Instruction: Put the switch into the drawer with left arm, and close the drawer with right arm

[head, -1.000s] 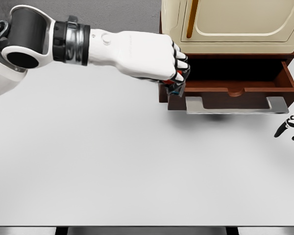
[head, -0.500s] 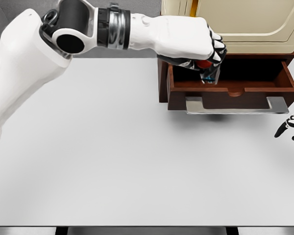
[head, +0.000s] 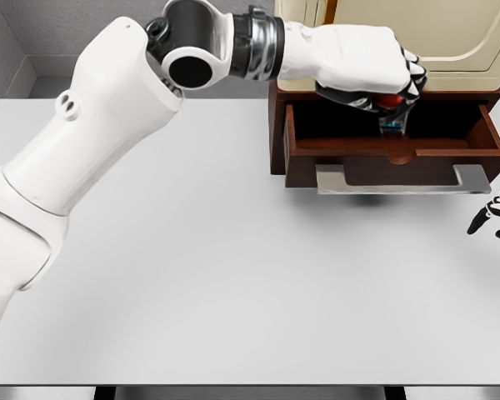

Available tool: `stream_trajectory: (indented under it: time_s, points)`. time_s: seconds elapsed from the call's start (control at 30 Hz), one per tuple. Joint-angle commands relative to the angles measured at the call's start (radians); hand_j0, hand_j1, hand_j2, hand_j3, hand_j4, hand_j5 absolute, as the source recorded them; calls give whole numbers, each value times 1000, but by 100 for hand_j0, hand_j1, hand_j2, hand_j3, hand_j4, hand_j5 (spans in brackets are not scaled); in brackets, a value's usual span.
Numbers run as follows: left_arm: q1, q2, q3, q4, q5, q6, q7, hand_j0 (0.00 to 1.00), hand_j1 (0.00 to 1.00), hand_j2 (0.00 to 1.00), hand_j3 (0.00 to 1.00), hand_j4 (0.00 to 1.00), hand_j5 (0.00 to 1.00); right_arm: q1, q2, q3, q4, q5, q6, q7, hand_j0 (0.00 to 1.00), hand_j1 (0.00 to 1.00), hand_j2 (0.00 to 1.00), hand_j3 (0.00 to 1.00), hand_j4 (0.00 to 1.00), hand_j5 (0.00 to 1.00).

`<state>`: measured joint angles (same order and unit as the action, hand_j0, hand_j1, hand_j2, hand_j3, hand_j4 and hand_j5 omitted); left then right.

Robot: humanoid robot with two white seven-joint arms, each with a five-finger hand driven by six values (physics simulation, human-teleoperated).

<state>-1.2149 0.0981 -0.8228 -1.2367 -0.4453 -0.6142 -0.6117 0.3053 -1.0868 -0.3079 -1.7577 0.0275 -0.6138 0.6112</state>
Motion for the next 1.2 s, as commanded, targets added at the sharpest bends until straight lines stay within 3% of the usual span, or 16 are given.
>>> stream_trajectory:
  time_s: [0.0, 0.37, 0.73, 1.17]
  points:
    - [0, -11, 24, 16, -26, 3, 1, 33, 33, 33, 33, 33, 33, 0, -2, 3, 0, -11, 3, 0, 55, 55, 55, 55, 55, 55]
    - [15, -27, 30, 48, -46, 3, 1, 36, 36, 36, 36, 36, 36, 0, -1, 1, 0, -11, 3, 0, 54, 54, 54, 54, 54, 54]
    - [20, -26, 39, 103, -46, 3, 1, 66, 66, 66, 66, 66, 66, 0, -10, 1, 0, -11, 3, 0, 54, 54, 54, 54, 54, 54]
    - [34, -57, 11, 103, -49, 3, 1, 69, 69, 69, 69, 69, 69, 0, -12, 1, 0, -12, 3, 0, 55, 55, 55, 55, 55, 55]
